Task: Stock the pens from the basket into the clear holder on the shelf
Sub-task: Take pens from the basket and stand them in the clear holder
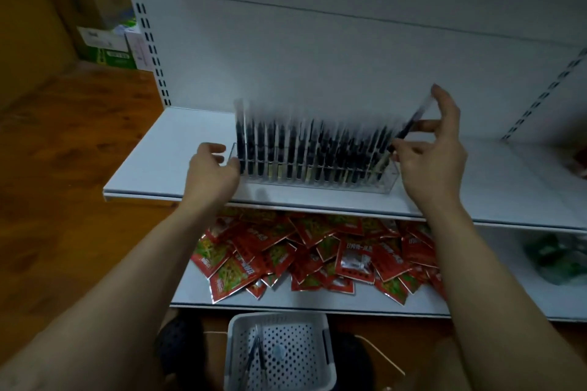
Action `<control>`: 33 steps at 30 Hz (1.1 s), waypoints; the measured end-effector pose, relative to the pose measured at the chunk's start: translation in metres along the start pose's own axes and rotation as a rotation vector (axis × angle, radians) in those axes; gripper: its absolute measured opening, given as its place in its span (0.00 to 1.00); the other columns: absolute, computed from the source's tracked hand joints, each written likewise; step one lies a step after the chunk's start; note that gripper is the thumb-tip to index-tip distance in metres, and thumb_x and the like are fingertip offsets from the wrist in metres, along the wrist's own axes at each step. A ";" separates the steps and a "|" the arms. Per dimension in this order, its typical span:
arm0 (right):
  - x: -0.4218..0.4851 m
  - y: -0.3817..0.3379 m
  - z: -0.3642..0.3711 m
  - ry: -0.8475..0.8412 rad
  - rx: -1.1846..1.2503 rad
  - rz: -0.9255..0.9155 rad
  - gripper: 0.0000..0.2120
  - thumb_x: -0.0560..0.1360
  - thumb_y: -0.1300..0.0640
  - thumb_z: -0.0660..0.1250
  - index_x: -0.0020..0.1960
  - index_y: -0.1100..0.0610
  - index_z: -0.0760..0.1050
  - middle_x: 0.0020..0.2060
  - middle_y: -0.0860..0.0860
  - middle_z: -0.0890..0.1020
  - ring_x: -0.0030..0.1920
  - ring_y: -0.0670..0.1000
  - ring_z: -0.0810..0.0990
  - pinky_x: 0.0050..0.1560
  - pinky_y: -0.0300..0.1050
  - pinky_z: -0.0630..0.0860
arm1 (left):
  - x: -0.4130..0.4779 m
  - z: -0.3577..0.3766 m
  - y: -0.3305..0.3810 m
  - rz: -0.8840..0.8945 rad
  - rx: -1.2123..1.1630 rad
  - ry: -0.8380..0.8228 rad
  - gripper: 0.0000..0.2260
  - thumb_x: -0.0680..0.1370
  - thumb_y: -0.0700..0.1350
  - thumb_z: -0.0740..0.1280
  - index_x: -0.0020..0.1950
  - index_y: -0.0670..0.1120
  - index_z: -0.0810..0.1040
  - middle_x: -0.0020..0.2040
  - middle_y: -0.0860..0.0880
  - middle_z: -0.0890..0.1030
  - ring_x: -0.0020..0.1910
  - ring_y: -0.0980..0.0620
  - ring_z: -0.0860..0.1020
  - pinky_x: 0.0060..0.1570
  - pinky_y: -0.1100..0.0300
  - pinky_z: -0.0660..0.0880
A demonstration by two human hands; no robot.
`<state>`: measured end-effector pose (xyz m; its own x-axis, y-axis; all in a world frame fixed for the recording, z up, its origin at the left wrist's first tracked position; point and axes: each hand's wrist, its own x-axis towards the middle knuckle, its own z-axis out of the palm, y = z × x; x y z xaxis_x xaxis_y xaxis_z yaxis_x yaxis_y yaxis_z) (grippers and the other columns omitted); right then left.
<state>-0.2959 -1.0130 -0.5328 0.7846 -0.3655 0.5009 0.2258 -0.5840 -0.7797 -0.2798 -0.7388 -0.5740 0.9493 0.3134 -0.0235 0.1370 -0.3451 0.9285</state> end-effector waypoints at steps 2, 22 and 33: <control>0.007 0.007 0.008 0.001 0.005 -0.018 0.35 0.75 0.66 0.68 0.72 0.39 0.60 0.49 0.48 0.76 0.42 0.50 0.83 0.43 0.38 0.80 | 0.015 0.001 0.000 -0.014 0.004 0.023 0.16 0.81 0.45 0.63 0.68 0.47 0.68 0.66 0.45 0.73 0.51 0.50 0.72 0.44 0.59 0.69; -0.008 0.035 0.019 -0.254 -0.262 -0.045 0.31 0.78 0.64 0.61 0.75 0.39 0.60 0.50 0.49 0.78 0.44 0.50 0.78 0.50 0.44 0.76 | 0.030 0.009 -0.014 0.020 0.030 -0.024 0.16 0.79 0.43 0.65 0.67 0.50 0.72 0.56 0.50 0.75 0.43 0.54 0.75 0.35 0.63 0.69; -0.082 0.008 0.024 -0.390 -0.334 0.046 0.26 0.78 0.57 0.63 0.74 0.45 0.62 0.51 0.46 0.77 0.39 0.51 0.79 0.42 0.49 0.79 | -0.060 -0.007 -0.046 0.018 0.052 -0.065 0.17 0.78 0.43 0.68 0.65 0.49 0.70 0.60 0.50 0.76 0.55 0.50 0.76 0.55 0.46 0.78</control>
<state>-0.3450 -0.9706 -0.5891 0.9608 -0.1356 0.2419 0.0396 -0.7965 -0.6034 -0.3449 -0.7353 -0.6129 0.9680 0.2488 -0.0326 0.1325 -0.3966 0.9084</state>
